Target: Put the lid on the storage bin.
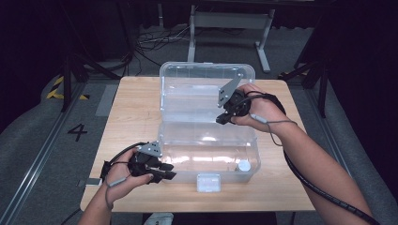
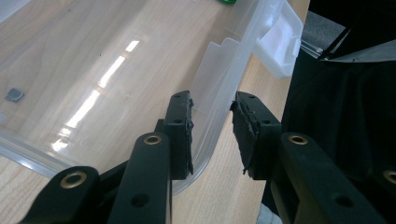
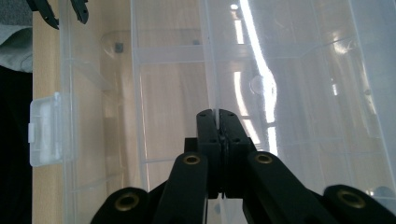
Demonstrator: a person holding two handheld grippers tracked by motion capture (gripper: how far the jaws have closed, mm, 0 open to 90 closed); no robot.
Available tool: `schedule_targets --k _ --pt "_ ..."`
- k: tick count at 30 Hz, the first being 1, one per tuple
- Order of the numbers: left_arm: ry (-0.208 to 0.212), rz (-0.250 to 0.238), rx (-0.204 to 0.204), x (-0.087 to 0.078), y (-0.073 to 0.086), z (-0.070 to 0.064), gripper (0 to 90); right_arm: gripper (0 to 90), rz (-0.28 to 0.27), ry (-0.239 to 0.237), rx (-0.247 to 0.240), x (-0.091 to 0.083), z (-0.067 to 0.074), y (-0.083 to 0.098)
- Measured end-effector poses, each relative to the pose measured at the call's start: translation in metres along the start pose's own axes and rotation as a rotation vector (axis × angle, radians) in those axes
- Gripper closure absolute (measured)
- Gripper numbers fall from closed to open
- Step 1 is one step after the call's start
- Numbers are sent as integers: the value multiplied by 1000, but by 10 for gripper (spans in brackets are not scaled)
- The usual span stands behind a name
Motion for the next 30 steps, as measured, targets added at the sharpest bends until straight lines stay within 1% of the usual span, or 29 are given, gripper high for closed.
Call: schedule_targets --k 7,13,14,24,27,30 --pt "2 0 -2 0 0 0 680 895 15 1 -11 -1 6 1" --pt "2 1 -3 0 0 0 679 897 24 -5 -27 -1 13 2" --pt "2 2 -2 0 0 0 679 896 23 -8 -36 -1 14 2" --pt "1 2 -3 0 0 0 679 897 34 -17 -42 -2 22 4" --pt "-2 4 -2 0 0 0 678 897 35 -18 -55 -2 24 4" --pt "-2 5 -4 0 0 0 678 897 36 -17 -54 -1 27 4"
Point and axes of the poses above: each handheld gripper's, and its own axes: x roughly forward along the jaws, y roughly out of its underside, z roughly to its left, the point moved 9 cm from there along x, roughly forward along the jaws, and after that the axes turned 4 degrees about z, right-handed, at the moved point
